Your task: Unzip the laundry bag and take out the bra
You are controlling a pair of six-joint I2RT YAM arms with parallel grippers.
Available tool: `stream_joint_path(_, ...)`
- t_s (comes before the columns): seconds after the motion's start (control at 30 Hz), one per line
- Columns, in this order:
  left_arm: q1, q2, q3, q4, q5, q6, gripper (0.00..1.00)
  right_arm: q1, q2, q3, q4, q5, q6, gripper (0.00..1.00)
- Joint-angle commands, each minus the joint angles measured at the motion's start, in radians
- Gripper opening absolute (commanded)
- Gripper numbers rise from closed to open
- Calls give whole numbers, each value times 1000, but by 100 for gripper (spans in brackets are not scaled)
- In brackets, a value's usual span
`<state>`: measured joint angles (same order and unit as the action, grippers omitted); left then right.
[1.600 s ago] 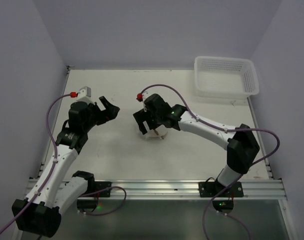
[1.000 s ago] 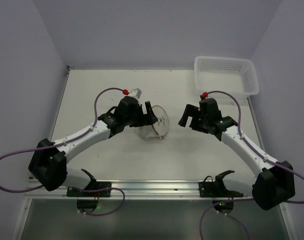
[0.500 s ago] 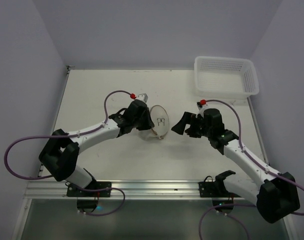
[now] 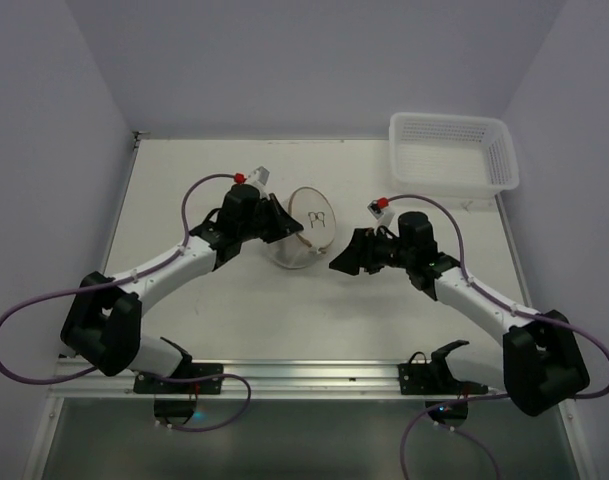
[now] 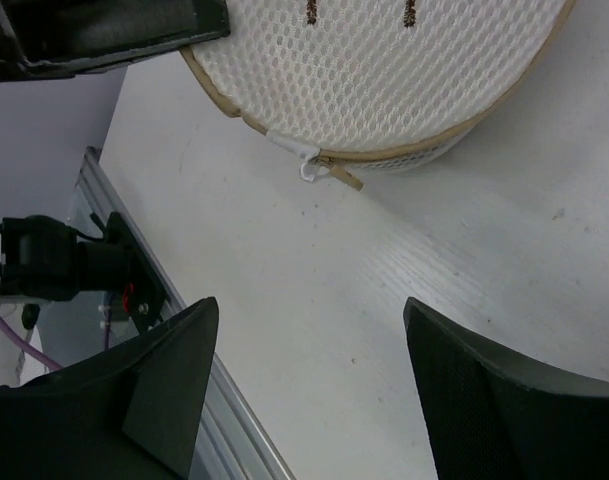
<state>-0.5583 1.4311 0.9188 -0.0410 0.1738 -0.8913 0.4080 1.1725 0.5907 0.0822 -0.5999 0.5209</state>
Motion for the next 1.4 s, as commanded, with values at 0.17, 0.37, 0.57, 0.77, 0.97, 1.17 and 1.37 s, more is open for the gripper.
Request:
stream_joint_path(0.17,20,-66,-52,216,207,-97,0,26,125,96,82,-66,-94,70)
stream_joint_path(0.37,26,-80,-52,230,231,-103,0,28,164,144,45,-67,-140,65)
stream_joint_path(0.57,29,-81,-52,247,254,-117,0,29,180,184,24,-101,-171,58)
stream_joint_path(0.77,29,-81,-52,242,259,-112,0,35,168,205,14,-124,-179,51)
stream_joint_path(0.97,32,-83,-49,239,265,-107,0,45,173,208,10,-136,-185,42)
stream_joint_path(1.17,37,-89,-46,228,271,-100,0,45,162,192,2,-132,-188,34)
stream_joint_path(1.37,41,-97,-44,224,283,-95,0,45,148,169,2,-115,-191,31)
